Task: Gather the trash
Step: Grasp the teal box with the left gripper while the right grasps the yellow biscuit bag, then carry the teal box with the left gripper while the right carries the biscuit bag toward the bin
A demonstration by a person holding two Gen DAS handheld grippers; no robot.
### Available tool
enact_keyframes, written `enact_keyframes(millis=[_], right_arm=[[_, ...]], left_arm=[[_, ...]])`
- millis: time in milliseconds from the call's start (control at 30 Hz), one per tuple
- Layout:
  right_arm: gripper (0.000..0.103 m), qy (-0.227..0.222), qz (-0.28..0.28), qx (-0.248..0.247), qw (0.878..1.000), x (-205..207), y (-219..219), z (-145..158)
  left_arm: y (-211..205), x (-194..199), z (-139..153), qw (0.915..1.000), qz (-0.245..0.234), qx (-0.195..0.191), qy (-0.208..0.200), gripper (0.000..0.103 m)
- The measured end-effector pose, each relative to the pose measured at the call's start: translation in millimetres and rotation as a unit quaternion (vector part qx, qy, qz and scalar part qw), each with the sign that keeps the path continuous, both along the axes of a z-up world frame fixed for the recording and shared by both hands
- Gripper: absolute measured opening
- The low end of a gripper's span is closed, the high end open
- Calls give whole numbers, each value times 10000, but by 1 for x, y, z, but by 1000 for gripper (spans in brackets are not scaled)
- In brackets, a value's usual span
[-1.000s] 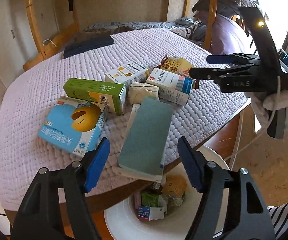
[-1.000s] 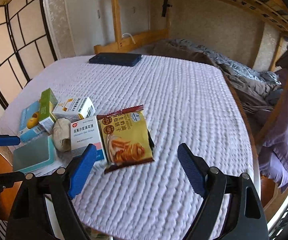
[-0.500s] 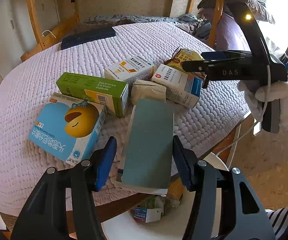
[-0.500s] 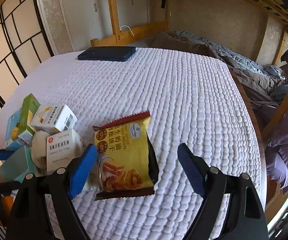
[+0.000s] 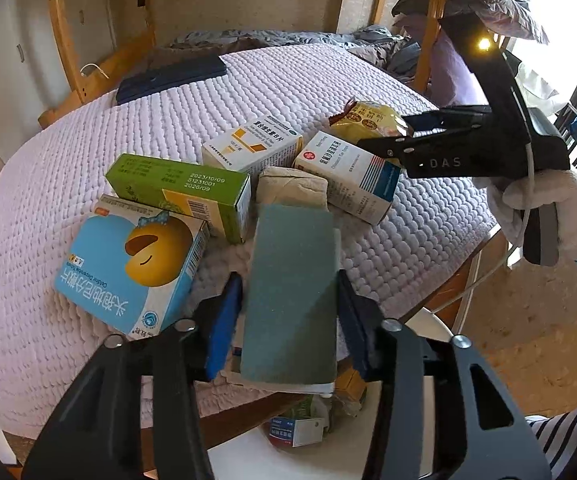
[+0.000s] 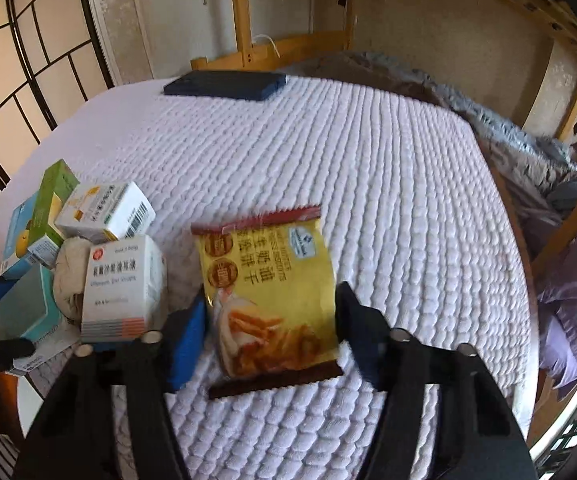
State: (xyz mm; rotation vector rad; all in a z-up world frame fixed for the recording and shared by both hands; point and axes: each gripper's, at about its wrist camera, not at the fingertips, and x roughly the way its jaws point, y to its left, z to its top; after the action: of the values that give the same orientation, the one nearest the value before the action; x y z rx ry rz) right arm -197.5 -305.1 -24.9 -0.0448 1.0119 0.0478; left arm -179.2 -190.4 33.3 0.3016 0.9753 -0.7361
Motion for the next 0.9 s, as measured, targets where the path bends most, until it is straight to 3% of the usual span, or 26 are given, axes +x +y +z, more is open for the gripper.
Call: enact_keyframes(millis=[433, 900], right_arm=[[57, -273, -232, 233, 9991, -36, -1, 18], [57, -200, -232, 296, 9991, -68, 14, 24]], left_arm=[[8, 4, 4, 9997, 178, -122, 72, 44], [14, 8, 4, 9991, 340, -184, 161, 44]])
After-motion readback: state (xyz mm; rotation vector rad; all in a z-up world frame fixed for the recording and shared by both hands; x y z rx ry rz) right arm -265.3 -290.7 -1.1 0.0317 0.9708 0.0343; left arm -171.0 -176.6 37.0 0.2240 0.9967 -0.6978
